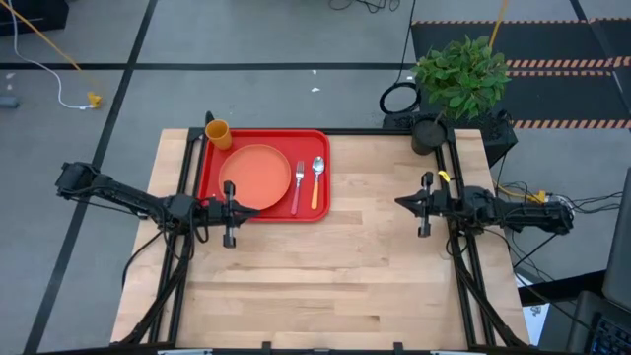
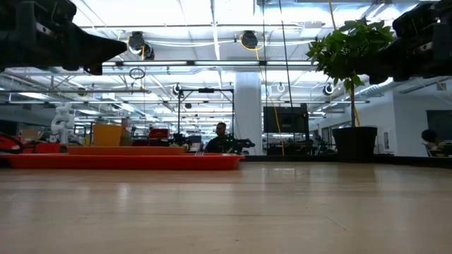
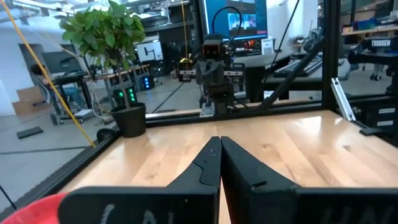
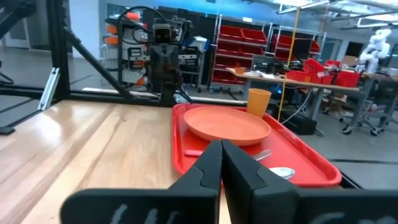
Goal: Pick and place plate/cup/fork/spoon on tray
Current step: Return to Home Position
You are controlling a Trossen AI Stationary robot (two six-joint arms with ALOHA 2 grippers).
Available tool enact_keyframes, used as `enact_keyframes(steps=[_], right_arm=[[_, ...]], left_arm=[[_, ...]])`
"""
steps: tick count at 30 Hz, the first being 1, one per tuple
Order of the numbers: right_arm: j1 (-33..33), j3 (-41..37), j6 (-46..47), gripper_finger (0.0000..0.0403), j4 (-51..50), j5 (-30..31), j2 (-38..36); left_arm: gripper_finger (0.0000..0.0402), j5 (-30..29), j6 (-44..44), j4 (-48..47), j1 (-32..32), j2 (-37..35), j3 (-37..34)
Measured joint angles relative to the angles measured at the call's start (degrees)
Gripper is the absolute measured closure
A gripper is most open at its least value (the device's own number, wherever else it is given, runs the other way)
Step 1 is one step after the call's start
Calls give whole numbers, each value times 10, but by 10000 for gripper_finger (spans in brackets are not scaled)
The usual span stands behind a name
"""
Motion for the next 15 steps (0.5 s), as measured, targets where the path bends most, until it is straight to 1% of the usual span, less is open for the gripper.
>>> enact_keyframes(steps=[4,7,10,15], right_arm=[[-3,0,4,403,-2,0,2],[-3,0,2,403,-2,0,2],[-3,0,2,403,-2,0,2],[-3,0,1,403,-2,0,2]], left_arm=[[392,0,-18,0,0,0,0],[397,1,-12,-12,0,-10,0],[396,1,-6,-48,7,-24,0],[396,1,-20,-121,31,-55,0]])
